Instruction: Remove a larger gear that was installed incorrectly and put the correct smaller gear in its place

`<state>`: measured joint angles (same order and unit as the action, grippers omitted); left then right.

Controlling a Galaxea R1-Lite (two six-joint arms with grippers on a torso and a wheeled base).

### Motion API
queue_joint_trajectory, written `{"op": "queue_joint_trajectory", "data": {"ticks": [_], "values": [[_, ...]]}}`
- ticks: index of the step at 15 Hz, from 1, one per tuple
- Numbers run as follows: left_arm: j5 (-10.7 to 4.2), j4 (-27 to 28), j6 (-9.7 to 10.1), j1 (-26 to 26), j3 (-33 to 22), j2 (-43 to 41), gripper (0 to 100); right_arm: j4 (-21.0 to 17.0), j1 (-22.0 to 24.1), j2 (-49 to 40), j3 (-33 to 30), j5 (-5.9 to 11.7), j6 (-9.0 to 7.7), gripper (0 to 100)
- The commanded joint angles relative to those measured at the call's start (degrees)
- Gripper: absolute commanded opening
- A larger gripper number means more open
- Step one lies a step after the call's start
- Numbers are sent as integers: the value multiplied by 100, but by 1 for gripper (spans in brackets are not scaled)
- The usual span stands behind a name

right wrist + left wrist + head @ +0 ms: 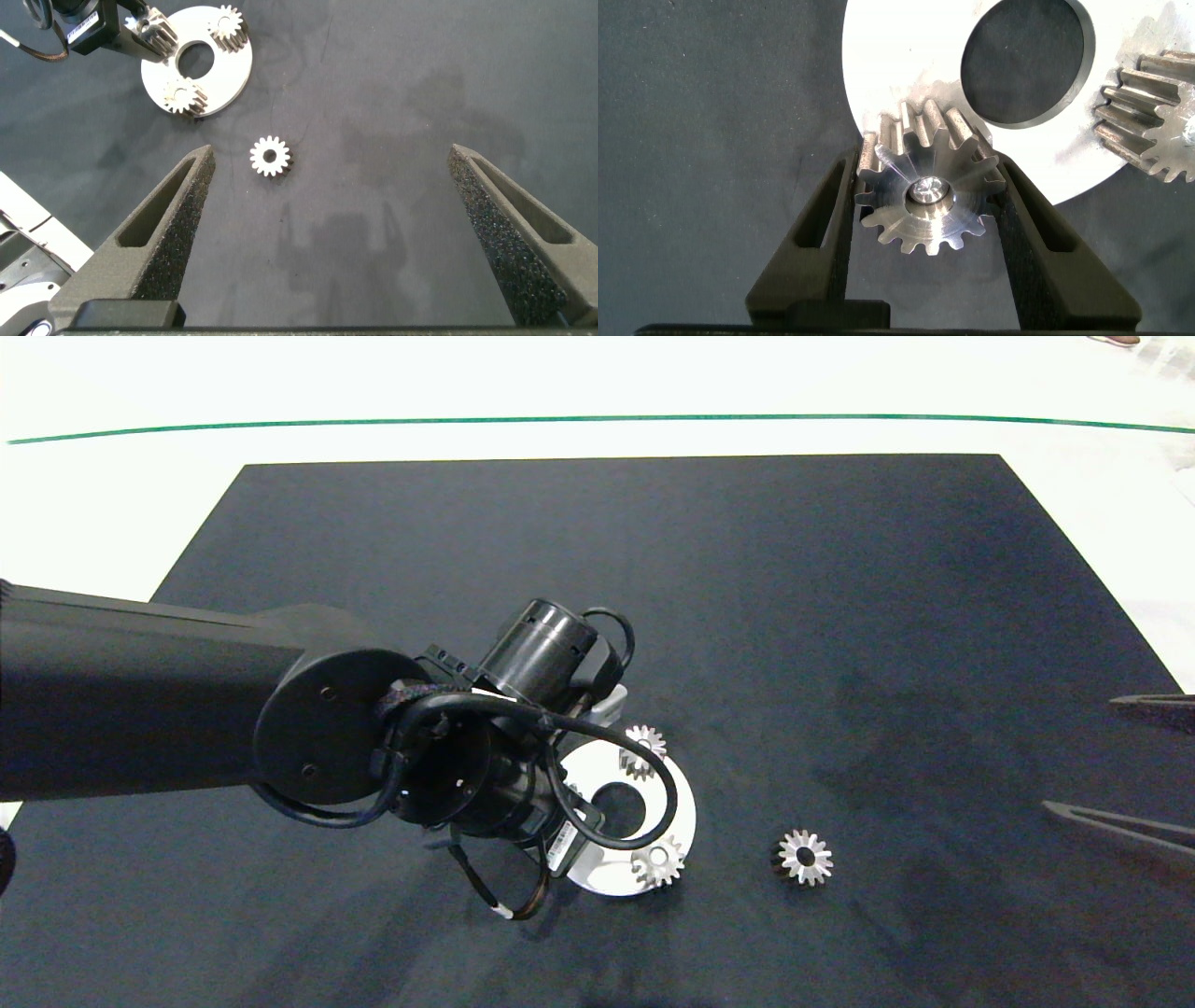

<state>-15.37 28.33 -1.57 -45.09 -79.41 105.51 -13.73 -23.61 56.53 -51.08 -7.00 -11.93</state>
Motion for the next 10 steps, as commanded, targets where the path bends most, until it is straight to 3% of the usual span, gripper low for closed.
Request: {"op": "queue_joint_trajectory", "data": {"ticks": [1,10], "values": [[-10,15,52,-17,4,-30,38,-16,-3,-1,10,-3,-11,100],[-10,15,69,-35,57,-277,20,-7,-3,-19,10,-30,-2,100]]}}
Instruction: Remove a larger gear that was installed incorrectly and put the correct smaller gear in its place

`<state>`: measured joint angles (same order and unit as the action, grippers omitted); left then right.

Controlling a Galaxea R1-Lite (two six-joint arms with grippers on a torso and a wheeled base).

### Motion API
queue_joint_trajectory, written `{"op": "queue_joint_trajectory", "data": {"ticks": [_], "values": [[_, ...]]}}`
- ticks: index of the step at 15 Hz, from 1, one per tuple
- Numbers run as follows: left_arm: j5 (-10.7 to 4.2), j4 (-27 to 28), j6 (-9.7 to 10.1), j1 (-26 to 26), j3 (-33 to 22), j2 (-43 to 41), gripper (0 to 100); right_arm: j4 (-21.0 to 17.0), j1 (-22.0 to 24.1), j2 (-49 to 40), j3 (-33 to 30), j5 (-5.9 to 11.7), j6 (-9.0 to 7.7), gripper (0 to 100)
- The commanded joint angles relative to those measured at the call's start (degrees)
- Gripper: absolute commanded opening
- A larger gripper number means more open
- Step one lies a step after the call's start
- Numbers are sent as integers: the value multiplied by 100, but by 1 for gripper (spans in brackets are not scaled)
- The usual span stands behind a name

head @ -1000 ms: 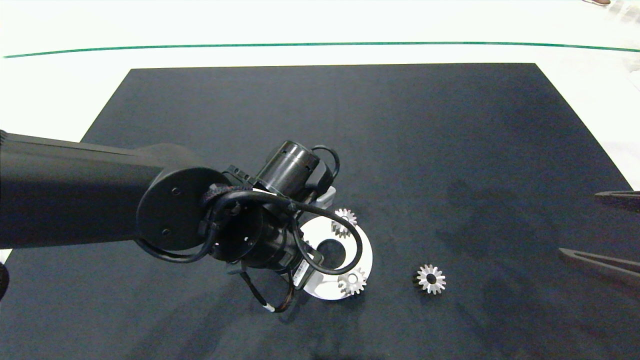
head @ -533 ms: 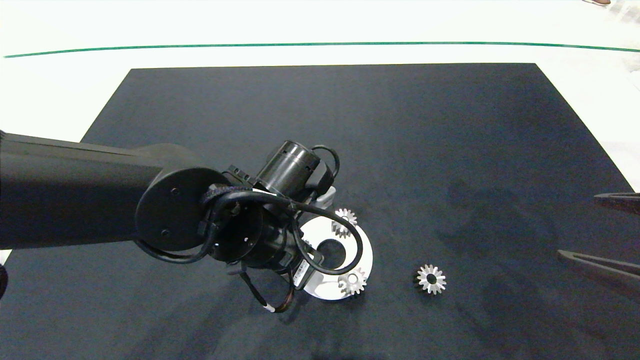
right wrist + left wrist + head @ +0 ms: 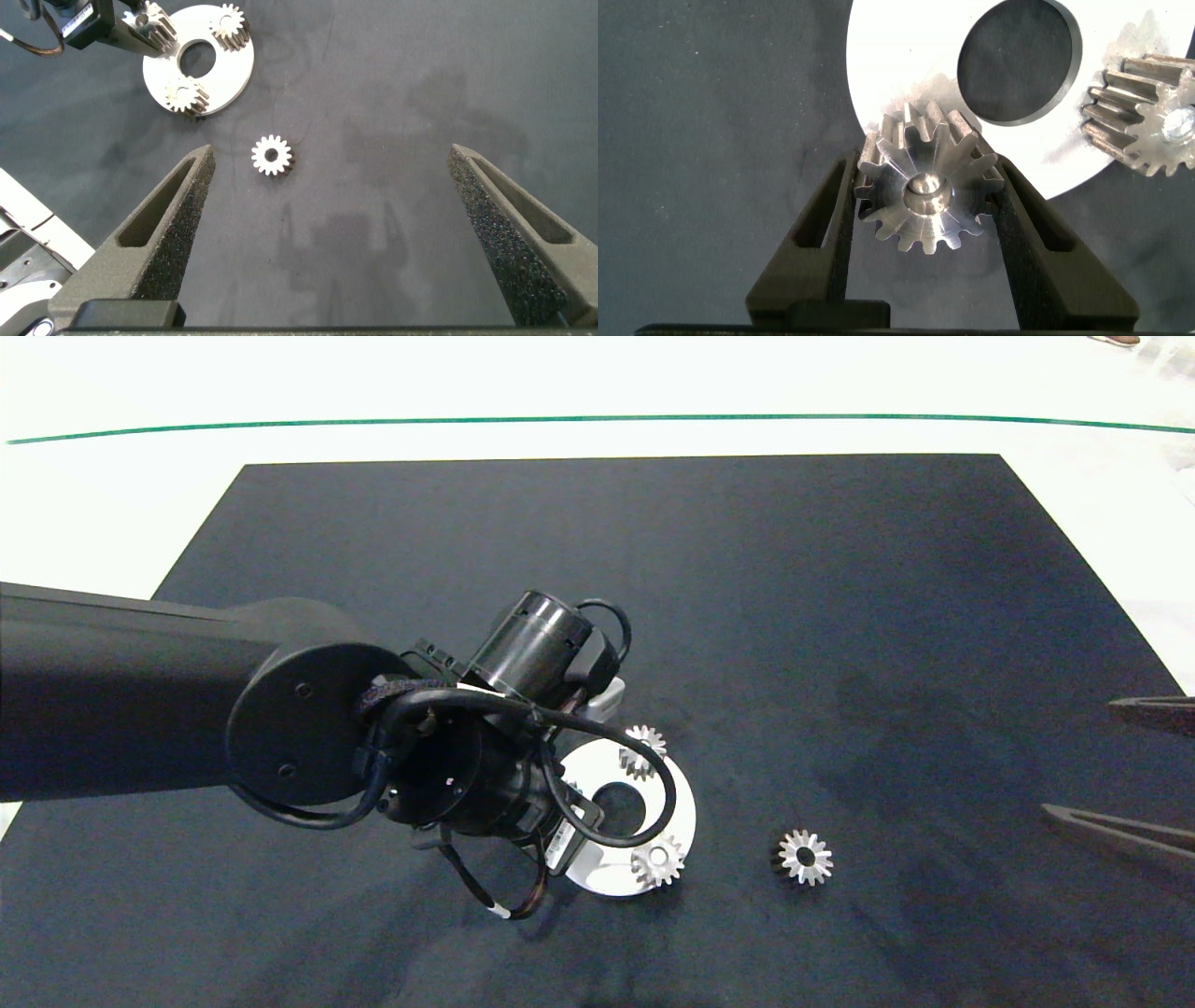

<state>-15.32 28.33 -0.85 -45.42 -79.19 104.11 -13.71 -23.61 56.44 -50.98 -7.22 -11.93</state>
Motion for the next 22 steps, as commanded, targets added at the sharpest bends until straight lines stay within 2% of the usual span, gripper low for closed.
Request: {"op": "queue_joint_trajectory", "data": {"ticks": [1,11,14,16,17,18,22], "values": [[-15,15,-3,7,44,-207,18,-8,-3,-2,0,-8,-11,100],[-15,15,-20,51,273,-620,0,-8,-12,7,36,-8,-11,100],[-15,6,226,16,237,-831,0,-8,-12,16,36,-8,-19,100],[-15,-12,639,-37,281,-945,0,-8,-12,16,44,-8,-19,100],[-6,-21,683,-46,325,-1006,0,-8,-12,16,53,-8,-19,100],[-6,-21,674,-46,387,-1059,100,-8,-12,25,53,-8,-19,100],[-15,-91,683,-54,404,-1094,100,-8,-12,25,62,-8,-19,100]]}}
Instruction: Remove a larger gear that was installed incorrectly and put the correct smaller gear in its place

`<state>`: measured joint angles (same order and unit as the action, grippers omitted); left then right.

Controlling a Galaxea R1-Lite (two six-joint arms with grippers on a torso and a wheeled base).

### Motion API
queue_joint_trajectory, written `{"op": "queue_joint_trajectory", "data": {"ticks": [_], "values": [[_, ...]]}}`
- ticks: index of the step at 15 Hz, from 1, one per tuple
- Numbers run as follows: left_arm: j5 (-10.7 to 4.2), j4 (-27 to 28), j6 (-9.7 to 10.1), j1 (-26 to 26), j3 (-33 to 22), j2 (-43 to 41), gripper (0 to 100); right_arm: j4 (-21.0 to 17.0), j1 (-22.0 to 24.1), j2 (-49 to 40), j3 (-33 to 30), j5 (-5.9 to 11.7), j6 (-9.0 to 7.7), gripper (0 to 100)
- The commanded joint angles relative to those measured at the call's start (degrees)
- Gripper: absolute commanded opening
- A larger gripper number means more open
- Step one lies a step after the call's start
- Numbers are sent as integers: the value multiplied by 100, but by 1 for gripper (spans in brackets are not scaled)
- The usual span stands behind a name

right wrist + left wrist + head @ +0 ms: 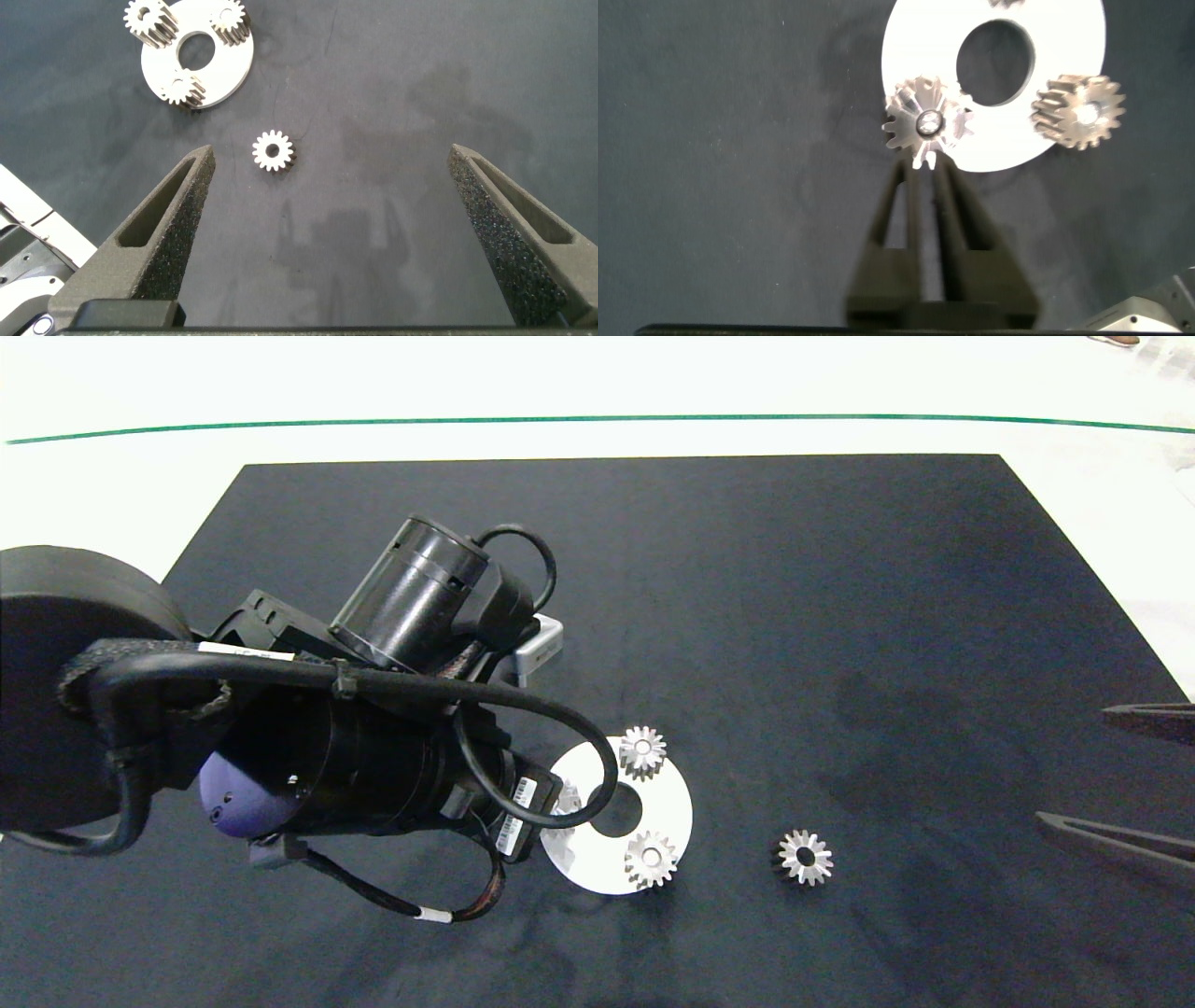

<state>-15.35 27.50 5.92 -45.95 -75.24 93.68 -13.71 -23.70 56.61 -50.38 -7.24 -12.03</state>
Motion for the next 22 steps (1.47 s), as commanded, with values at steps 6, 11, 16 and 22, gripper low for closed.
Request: {"op": "queue_joint_trajectory", "data": {"ticks": [6,11,16,22], "values": [[-21,-588,14,-2,264,-34,100,-8,-74,-10,2,-5,-10,100],[-12,-1142,40,33,449,45,100,-8,-74,-1,11,-5,-18,100],[-12,-1159,102,86,616,45,100,-8,-74,-10,20,-5,-18,100],[-47,-1660,295,86,880,176,100,-8,-82,-1,46,-5,-54,100]]}}
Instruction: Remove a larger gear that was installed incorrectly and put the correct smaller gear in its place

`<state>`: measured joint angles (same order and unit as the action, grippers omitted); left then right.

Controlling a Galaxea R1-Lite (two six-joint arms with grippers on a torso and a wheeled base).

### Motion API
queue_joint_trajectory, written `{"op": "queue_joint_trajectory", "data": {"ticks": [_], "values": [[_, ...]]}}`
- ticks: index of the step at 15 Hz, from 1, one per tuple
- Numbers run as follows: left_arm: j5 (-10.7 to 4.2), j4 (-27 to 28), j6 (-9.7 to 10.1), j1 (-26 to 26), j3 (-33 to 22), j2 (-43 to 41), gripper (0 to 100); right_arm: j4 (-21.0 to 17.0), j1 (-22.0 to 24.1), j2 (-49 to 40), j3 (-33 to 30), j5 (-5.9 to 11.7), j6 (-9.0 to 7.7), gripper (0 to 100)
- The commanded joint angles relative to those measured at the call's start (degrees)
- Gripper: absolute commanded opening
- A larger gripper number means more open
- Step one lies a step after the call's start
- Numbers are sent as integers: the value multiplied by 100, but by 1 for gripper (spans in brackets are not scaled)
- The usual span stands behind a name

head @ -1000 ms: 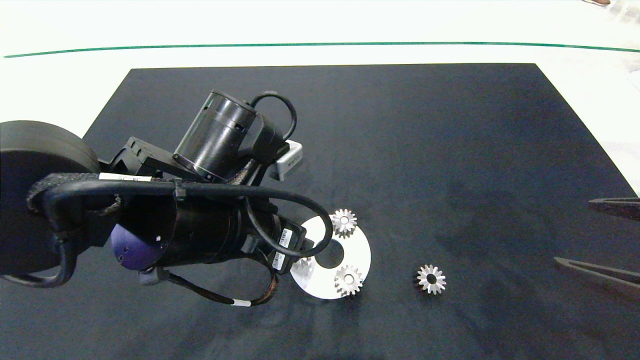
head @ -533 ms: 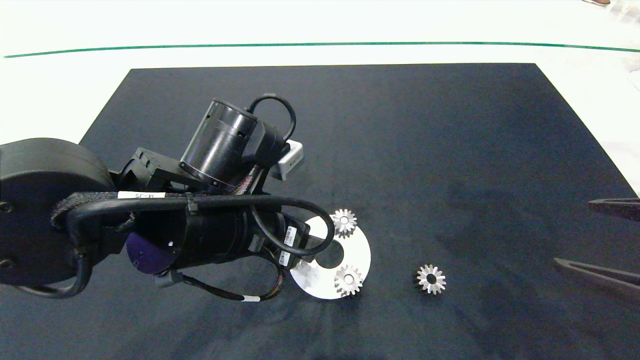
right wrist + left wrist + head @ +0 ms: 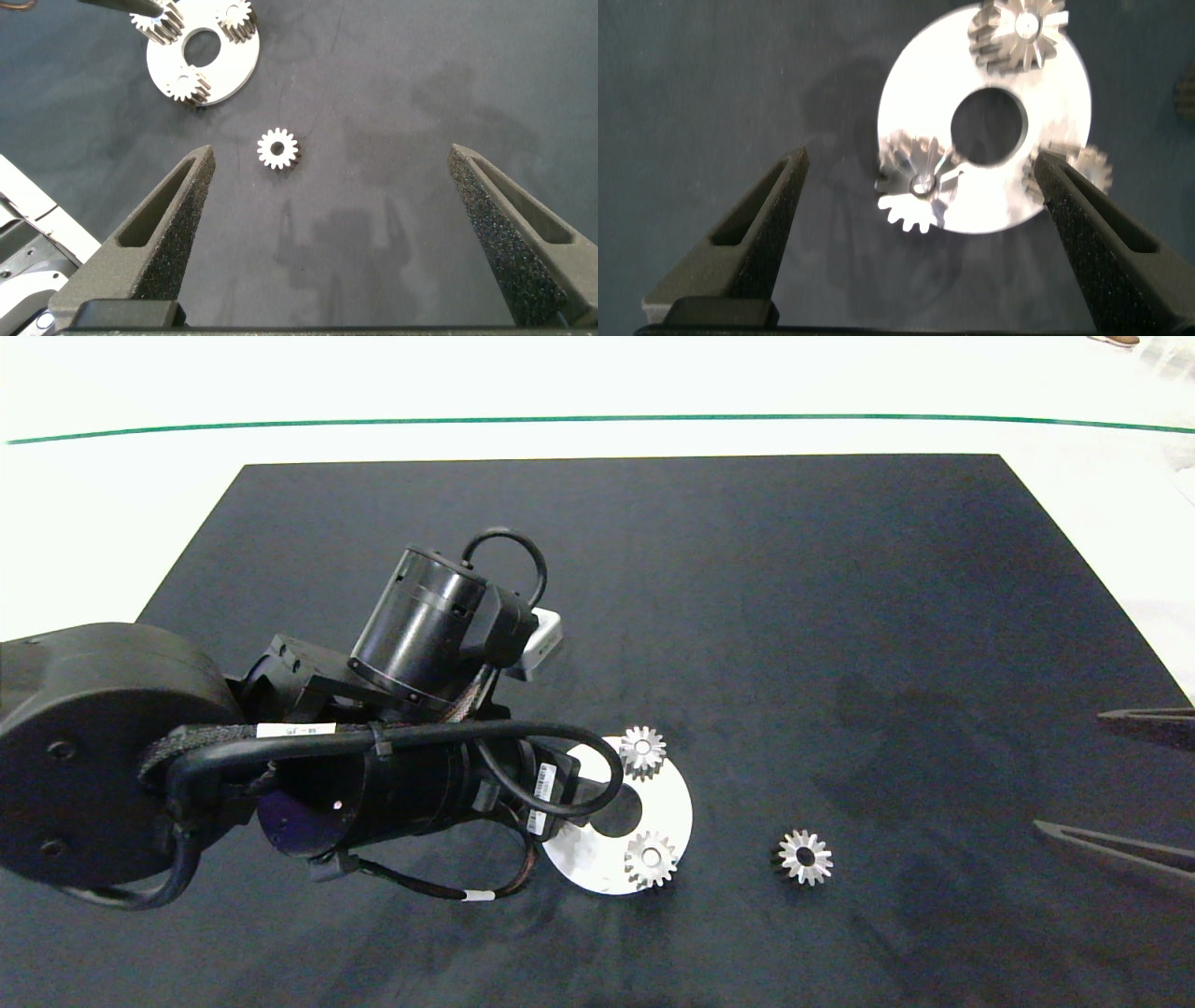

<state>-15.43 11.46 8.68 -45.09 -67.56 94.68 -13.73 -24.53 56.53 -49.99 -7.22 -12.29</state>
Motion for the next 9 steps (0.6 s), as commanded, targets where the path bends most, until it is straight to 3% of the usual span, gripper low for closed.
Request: {"op": "queue_joint_trajectory", "data": {"ticks": [1,4,9], "values": [[-118,-170,29,1,226,112,100,-7,1,7,16,-8,-63,100],[-188,-592,37,-8,428,235,100,-7,1,7,25,-8,-72,100],[-206,-654,187,-35,516,279,100,-7,-8,16,42,-8,-72,100]]}}
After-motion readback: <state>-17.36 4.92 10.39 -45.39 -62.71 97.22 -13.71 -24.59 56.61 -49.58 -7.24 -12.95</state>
